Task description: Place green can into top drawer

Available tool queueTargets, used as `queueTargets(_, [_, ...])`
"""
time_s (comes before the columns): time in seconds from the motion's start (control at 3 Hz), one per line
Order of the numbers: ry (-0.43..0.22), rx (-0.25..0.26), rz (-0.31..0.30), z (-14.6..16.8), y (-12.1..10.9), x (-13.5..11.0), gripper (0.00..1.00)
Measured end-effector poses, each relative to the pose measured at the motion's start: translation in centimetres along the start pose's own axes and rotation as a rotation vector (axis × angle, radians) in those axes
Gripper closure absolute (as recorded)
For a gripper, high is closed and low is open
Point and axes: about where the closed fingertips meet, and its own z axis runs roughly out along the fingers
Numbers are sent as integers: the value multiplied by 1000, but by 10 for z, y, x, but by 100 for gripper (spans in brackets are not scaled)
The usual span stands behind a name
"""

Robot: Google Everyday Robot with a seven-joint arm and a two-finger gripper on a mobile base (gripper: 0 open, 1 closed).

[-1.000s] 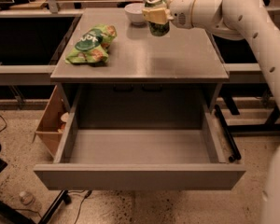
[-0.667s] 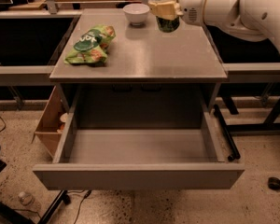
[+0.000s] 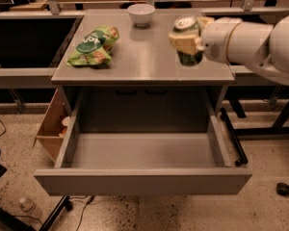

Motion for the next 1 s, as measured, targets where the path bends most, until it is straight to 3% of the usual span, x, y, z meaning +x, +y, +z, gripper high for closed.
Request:
queueTargets(0.33, [51,-83,103,14,36,63,100])
queueTargets(0.67, [47,-92,110,17,39,67,100])
queueTargets(1.0, [24,-138,142,33,53,85,100])
